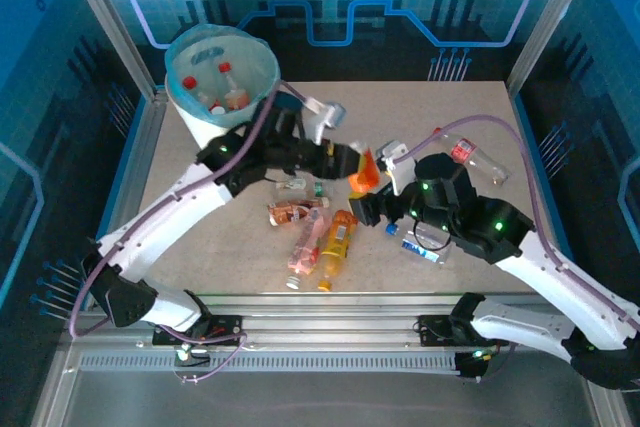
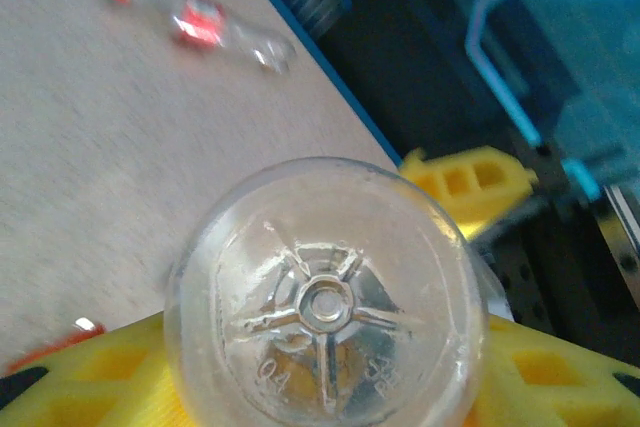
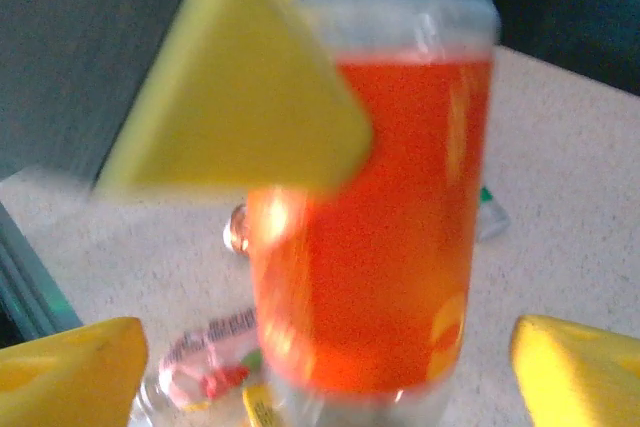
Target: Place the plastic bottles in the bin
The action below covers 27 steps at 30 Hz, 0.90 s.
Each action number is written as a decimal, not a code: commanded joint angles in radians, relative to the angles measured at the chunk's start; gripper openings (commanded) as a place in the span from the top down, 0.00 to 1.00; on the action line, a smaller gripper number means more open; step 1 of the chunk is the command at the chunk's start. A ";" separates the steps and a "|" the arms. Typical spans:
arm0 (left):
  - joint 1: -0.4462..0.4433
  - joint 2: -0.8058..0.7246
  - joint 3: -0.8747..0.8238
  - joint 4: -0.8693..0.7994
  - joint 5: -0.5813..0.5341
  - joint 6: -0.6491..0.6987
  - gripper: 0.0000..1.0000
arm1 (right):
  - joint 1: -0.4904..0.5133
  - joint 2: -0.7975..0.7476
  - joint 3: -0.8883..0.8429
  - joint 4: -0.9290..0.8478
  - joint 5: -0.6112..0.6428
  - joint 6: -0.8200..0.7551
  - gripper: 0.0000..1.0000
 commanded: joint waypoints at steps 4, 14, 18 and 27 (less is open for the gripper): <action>0.214 -0.047 0.265 -0.084 -0.144 0.110 0.83 | 0.015 0.139 0.246 0.100 0.031 -0.046 0.00; 0.496 0.145 0.628 -0.141 -0.367 0.199 0.94 | 0.016 0.610 0.734 0.050 -0.175 -0.069 0.04; 0.557 0.240 0.671 -0.115 -0.391 0.227 0.94 | 0.016 0.813 0.976 -0.018 -0.237 -0.060 0.05; 0.590 0.398 0.647 -0.141 -0.411 0.303 0.91 | 0.016 1.027 1.209 -0.134 -0.297 -0.055 0.05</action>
